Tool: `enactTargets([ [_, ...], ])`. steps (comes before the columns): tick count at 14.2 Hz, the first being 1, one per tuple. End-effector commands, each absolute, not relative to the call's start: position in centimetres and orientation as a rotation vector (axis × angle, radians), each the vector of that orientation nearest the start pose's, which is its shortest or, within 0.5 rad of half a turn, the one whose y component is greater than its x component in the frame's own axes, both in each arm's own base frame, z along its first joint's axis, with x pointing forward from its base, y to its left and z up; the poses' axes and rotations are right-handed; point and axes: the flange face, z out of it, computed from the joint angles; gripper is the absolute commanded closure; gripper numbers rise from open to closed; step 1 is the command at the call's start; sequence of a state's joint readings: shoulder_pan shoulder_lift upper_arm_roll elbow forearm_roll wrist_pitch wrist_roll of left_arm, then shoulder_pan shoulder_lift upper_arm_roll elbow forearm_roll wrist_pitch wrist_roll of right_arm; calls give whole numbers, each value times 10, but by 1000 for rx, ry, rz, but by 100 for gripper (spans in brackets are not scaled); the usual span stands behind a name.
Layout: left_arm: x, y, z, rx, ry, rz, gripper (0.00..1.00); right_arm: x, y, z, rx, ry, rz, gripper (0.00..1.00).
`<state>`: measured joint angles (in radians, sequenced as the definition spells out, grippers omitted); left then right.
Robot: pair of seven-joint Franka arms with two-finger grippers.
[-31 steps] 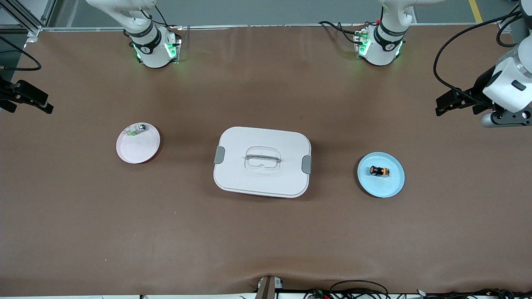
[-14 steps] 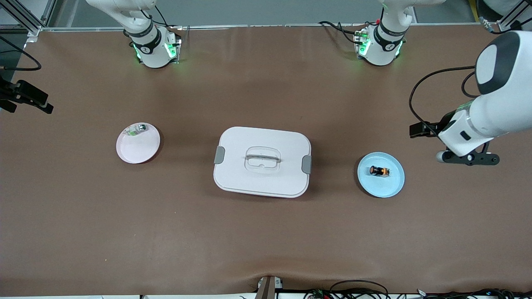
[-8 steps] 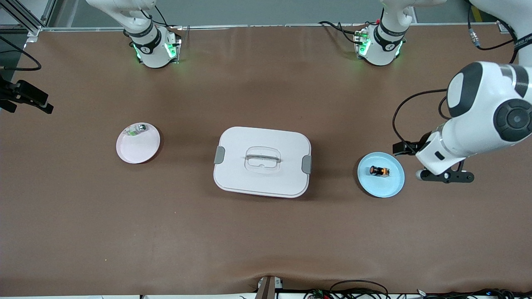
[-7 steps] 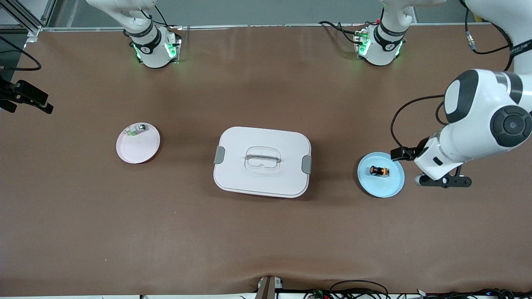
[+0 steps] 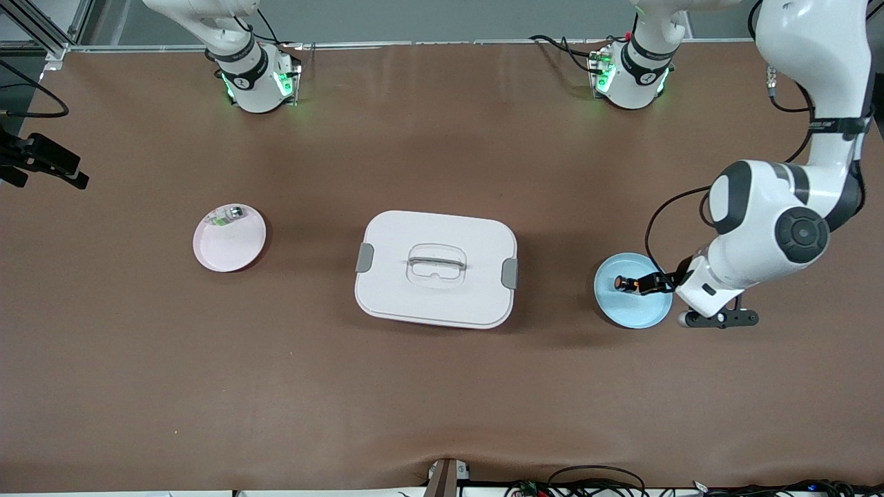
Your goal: Transfer orange switch to right arm and place
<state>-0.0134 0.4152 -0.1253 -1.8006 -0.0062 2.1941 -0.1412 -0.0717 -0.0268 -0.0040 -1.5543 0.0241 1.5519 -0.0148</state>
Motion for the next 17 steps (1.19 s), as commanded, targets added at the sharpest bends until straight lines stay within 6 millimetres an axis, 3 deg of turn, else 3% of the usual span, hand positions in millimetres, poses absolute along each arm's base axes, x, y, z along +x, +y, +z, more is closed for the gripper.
enactTargets([
  [1, 637, -89, 287, -3209, 24, 46, 0, 546, -40, 650, -3127, 97, -39, 0],
  [3, 635, -91, 267, -3204, 62, 81, 0, 546, -40, 650, -3127, 97, -39, 0],
  [7, 613, -71, 242, -3193, 156, 182, 0, 546, -40, 650, -3127, 97, -39, 0],
  [14, 611, -69, 219, -3197, 290, 220, 0, 546, -39, 650, -3126, 100, -42, 0],
  [17, 609, -84, 201, -3200, 323, 212, 0, 546, -39, 650, -3126, 100, -42, 0],
])
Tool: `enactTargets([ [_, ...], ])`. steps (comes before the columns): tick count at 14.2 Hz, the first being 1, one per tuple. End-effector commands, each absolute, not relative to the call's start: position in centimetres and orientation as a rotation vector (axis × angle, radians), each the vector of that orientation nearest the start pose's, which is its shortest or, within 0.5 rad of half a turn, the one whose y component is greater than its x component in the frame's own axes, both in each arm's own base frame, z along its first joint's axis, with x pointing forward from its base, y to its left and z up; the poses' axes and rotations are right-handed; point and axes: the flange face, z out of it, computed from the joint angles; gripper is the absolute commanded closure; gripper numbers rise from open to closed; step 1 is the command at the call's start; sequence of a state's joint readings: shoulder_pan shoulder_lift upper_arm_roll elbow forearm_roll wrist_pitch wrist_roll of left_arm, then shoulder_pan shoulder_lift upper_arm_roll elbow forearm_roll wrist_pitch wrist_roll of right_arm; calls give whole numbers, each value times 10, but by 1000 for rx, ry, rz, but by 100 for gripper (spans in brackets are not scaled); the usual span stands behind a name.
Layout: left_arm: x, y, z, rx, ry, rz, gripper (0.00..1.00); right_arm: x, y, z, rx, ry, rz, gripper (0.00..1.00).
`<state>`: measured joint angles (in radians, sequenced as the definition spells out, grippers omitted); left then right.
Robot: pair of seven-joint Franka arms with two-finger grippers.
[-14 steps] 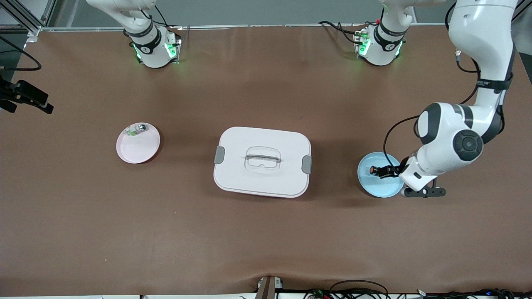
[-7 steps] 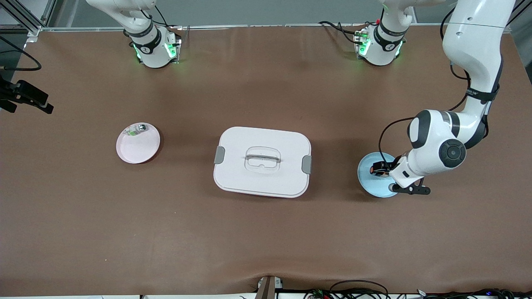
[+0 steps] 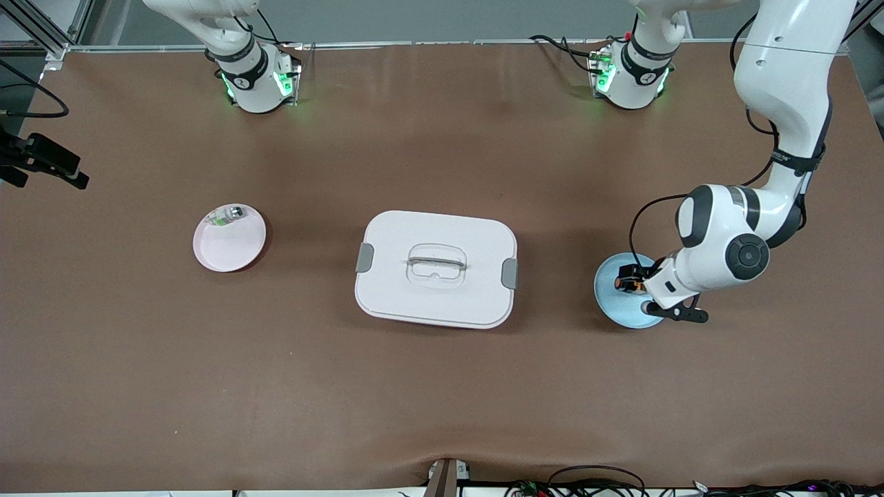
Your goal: Transfer orange switch to right arm and place
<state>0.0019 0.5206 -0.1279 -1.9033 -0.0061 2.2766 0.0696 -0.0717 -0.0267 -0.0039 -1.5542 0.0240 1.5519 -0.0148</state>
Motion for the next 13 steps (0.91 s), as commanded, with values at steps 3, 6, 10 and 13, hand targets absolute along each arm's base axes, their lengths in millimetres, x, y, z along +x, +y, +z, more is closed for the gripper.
enactTargets([
  [3, 611, -77, 195, -3205, 299, 211, 0, 547, -39, 650, -3126, 97, -42, 0],
  [6, 613, -79, 192, -3209, 300, 175, 0, 546, -39, 650, -3126, 100, -42, 0],
  [10, 610, -83, 182, -3206, 315, 194, 0, 547, -39, 650, -3126, 100, -42, 0],
  [13, 610, -86, 181, -3204, 326, 194, 17, 546, -39, 650, -3126, 97, -39, 0],
])
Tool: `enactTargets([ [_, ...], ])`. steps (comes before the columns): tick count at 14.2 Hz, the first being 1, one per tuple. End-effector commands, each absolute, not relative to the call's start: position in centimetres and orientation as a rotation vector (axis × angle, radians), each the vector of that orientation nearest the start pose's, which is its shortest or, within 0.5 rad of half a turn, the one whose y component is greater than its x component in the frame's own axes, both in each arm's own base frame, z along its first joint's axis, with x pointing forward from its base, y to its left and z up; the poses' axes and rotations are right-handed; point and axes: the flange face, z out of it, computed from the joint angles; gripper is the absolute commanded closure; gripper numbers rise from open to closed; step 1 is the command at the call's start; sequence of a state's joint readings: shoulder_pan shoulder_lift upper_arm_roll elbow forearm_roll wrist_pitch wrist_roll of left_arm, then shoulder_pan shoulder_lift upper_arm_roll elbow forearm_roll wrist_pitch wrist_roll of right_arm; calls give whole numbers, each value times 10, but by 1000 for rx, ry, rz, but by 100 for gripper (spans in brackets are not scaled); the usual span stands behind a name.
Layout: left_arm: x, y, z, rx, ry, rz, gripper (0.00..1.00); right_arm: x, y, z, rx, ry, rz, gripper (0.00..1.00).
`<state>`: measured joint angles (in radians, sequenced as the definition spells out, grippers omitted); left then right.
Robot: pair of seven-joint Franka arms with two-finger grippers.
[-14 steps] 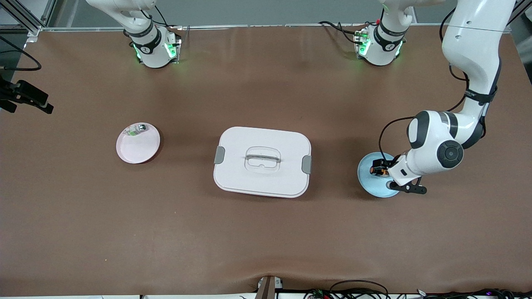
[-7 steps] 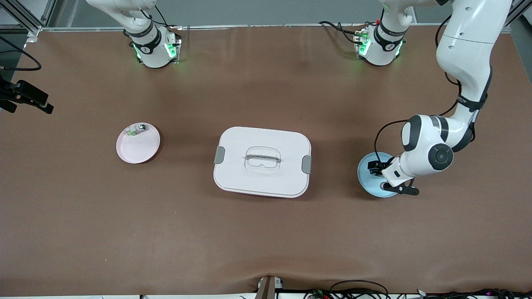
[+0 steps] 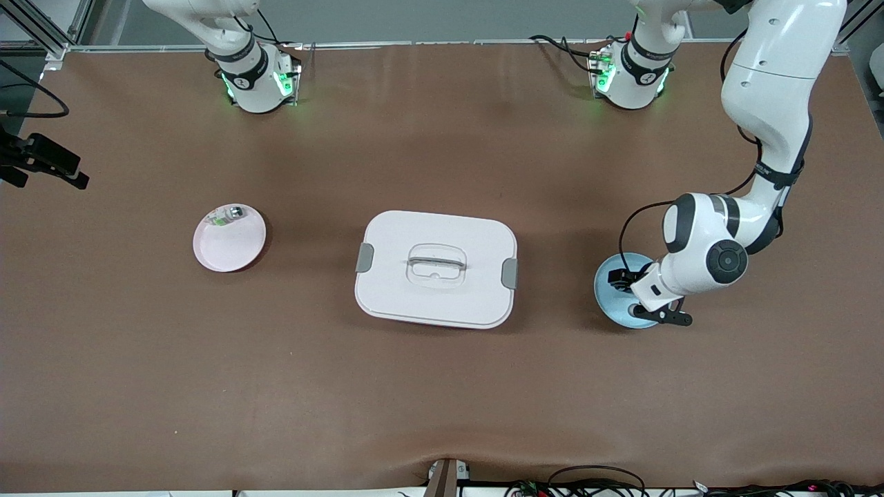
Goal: Transfer orange switch to right arm and place
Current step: 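Grasp the orange switch with the left gripper and lift it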
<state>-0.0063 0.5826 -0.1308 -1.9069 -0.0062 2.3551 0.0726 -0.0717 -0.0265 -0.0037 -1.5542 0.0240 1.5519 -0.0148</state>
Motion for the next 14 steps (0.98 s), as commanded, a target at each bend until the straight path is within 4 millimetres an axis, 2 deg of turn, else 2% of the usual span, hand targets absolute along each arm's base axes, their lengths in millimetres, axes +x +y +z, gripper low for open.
enactTargets([
  [1, 610, -86, 183, -3201, 340, 191, 46, 546, -39, 650, -3126, 97, -39, 0],
  [3, 610, -87, 187, -3201, 337, 197, 95, 546, -40, 650, -3126, 100, -37, 0],
  [4, 610, -86, 189, -3203, 320, 215, 100, 546, -41, 650, -3126, 102, -37, 0],
  [7, 620, -83, 214, -3203, 313, 197, 100, 546, -41, 650, -3129, 100, -39, 0],
  [10, 642, -90, 263, -3231, 302, 243, 100, 546, -41, 650, -3124, 102, -42, 0],
  [12, 661, -92, 303, -3304, 242, 233, 100, 547, -37, 650, -3124, 92, -39, 0],
  [14, 672, -104, 331, -3383, 169, 221, 100, 551, -31, 642, -3124, 76, -18, 0],
])
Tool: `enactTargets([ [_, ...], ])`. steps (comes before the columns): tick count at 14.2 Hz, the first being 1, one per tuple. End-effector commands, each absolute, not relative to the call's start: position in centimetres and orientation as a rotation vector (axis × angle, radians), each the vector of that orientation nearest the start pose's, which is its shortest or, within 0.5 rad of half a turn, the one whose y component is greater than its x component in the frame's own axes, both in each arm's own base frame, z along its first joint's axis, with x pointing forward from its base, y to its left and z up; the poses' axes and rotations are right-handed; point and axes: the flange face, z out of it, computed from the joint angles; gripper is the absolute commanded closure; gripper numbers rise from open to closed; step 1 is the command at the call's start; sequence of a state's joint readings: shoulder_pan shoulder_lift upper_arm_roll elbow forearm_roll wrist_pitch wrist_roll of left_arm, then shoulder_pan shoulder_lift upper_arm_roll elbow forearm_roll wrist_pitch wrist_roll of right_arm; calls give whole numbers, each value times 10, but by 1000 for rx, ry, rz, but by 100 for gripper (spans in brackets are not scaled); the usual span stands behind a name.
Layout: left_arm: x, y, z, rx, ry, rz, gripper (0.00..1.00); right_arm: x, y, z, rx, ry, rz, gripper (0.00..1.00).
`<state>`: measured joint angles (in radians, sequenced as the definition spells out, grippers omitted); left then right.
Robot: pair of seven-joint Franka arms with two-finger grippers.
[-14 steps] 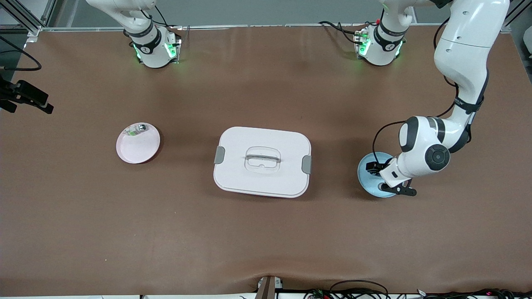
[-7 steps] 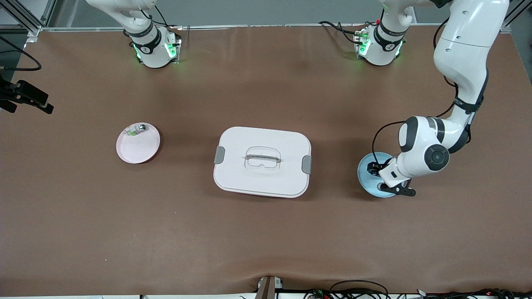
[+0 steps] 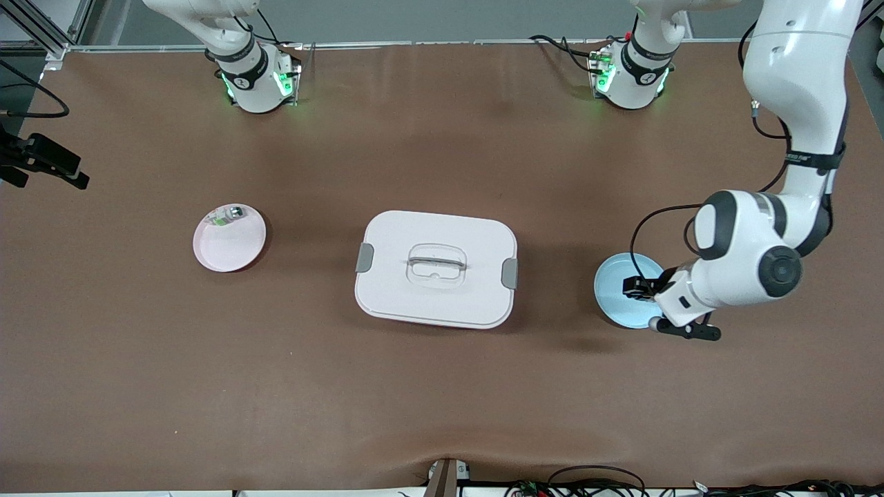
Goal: Transfer orange switch to right arm and place
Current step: 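Grasp the orange switch with the left gripper and lift it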
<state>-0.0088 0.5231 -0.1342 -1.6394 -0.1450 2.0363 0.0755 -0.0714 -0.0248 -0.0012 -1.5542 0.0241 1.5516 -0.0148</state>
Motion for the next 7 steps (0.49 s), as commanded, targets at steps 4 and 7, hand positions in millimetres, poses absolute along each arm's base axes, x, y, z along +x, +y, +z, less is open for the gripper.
enactTargets([
  [4, 676, -156, 376, -3490, -132, 251, 100, 555, -13, 638, -3131, 31, -12, 0],
  [7, 671, -206, 409, -3516, -518, 352, 100, 556, 10, 635, -3130, 69, -4, 0],
])
